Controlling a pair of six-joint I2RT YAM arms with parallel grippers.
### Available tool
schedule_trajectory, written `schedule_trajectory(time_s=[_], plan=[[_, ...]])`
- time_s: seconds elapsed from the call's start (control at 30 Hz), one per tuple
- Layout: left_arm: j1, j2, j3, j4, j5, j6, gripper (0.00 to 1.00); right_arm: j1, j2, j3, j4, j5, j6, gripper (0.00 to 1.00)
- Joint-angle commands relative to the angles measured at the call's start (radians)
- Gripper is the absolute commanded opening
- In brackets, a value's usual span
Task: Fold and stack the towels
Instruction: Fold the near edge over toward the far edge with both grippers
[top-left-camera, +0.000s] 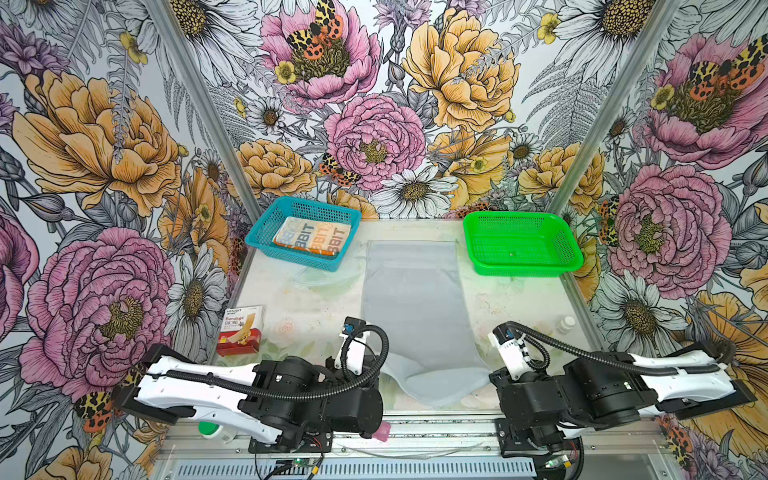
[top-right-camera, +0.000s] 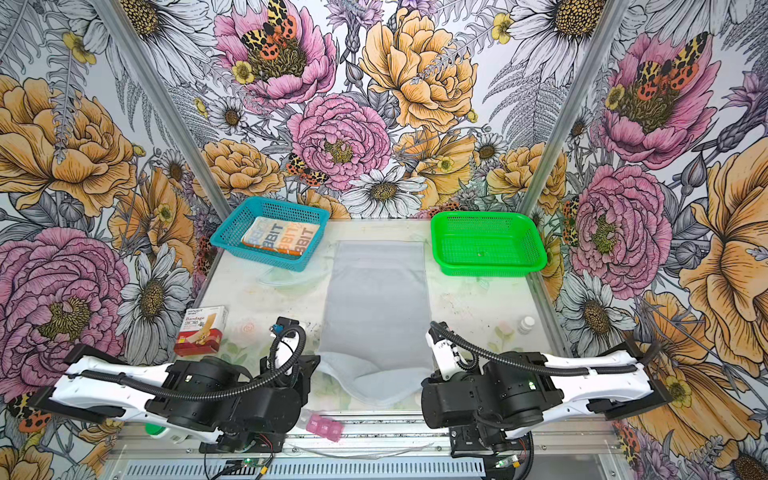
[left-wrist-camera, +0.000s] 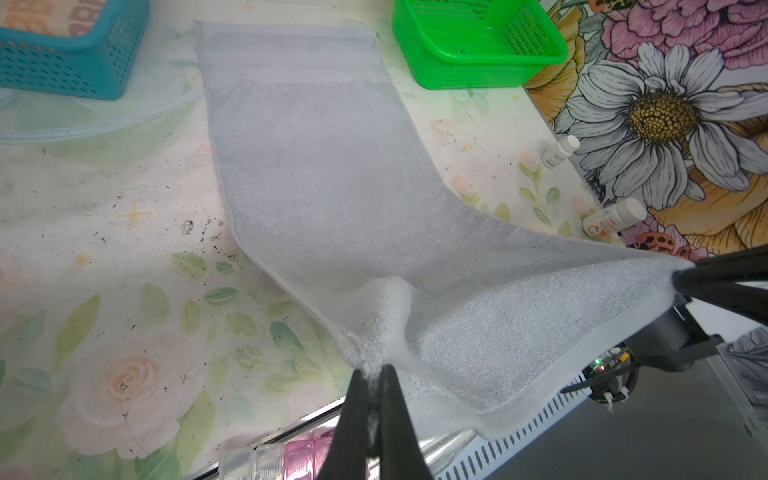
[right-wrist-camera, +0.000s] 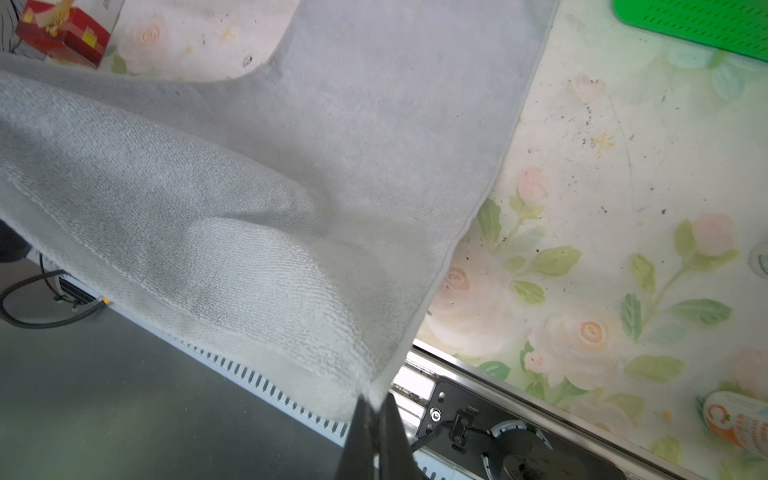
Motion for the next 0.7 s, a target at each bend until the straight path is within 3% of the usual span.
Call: schedule_trajectory(time_s=[0.0, 0.13, 0.2, 0.47, 0.57, 0.67], plan=[[0.138, -0.032, -0.004, 0.033, 0.044, 0.169, 0.00, -0.115, -0.026, 0.038, 0.050, 0.068, -0.144, 0.00], [0.423, -0.045, -0.030, 0.207, 0.278, 0.430, 0.00, -0.326, 0.013, 0.055, 0.154, 0.027, -0.356, 0.00], [0.571, -0.045, -0.031, 0.271, 0.390, 0.521, 0.00, -0.481, 0.027, 0.063, 0.231, -0.041, -0.488, 0.00], [1.066, 0.089, -0.001, 0.446, 0.791, 0.784, 0.00, -0.998, 0.196, 0.110, 0.442, -0.307, -0.882, 0.00], [1.206, 0.169, 0.010, 0.526, 0.925, 0.823, 0.00, -1.155, 0.279, 0.120, 0.543, -0.428, -0.979, 0.00], [1.273, 0.291, 0.087, 0.552, 0.959, 0.866, 0.00, -1.251, 0.373, 0.144, 0.620, -0.502, -1.042, 0.00]])
